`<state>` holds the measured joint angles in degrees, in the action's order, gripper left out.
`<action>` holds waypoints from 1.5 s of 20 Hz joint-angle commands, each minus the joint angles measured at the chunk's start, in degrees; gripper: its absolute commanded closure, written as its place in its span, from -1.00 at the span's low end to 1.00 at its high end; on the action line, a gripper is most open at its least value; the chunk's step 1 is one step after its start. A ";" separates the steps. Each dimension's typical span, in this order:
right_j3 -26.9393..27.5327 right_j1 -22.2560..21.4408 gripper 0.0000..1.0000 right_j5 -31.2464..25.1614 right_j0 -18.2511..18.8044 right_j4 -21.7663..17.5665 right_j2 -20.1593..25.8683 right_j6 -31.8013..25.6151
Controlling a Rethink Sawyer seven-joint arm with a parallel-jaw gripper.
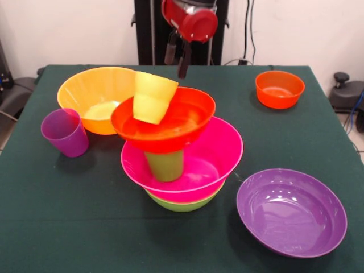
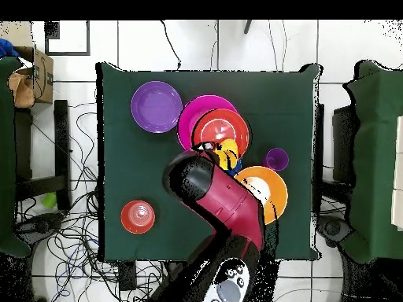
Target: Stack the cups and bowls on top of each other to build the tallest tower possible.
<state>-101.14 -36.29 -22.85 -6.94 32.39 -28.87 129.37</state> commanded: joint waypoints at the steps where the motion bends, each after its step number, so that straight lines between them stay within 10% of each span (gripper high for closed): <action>1: -1.73 -1.05 -1.00 -6.00 0.20 -0.67 2.83 10.22; 30: 0.84 3.15 -1.00 1.31 6.16 -1.58 7.58 7.32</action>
<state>-101.13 -37.29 -23.21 -0.91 32.16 -28.68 129.37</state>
